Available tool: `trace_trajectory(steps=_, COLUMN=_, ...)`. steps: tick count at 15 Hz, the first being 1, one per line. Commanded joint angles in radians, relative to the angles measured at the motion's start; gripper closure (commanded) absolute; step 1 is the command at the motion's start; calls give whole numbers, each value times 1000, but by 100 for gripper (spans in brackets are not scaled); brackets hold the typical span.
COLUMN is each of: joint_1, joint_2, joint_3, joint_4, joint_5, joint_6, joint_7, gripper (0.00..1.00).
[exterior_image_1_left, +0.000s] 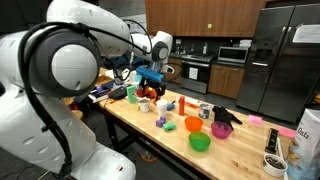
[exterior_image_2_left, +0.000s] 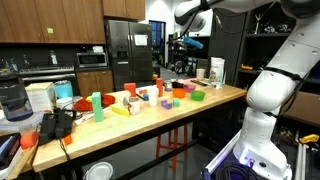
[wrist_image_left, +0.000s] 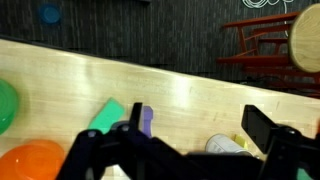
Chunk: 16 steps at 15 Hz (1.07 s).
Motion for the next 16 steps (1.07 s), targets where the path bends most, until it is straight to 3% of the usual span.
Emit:
trace_trajectory(steps=1, joint_1=-48, joint_2=-59, joint_3=-17, joint_4=-86, joint_5=12, joint_6=17, joint_7=41, gripper=0)
trace_trajectory(steps=8, joint_1=-131, joint_2=-109, joint_3=-24, joint_4=-109, joint_5=-45, joint_6=7, joint_7=154, gripper=0)
trace_trajectory(steps=12, joint_1=-187, joint_2=-126, joint_3=-20, joint_4=-64, joint_5=-162, joint_6=-16, joint_7=258, gripper=0)
trace_trajectory(steps=16, joint_1=-217, joint_2=-67, joint_3=-8, joint_4=36, joint_5=-283, joint_6=-69, joint_7=335, gripper=0)
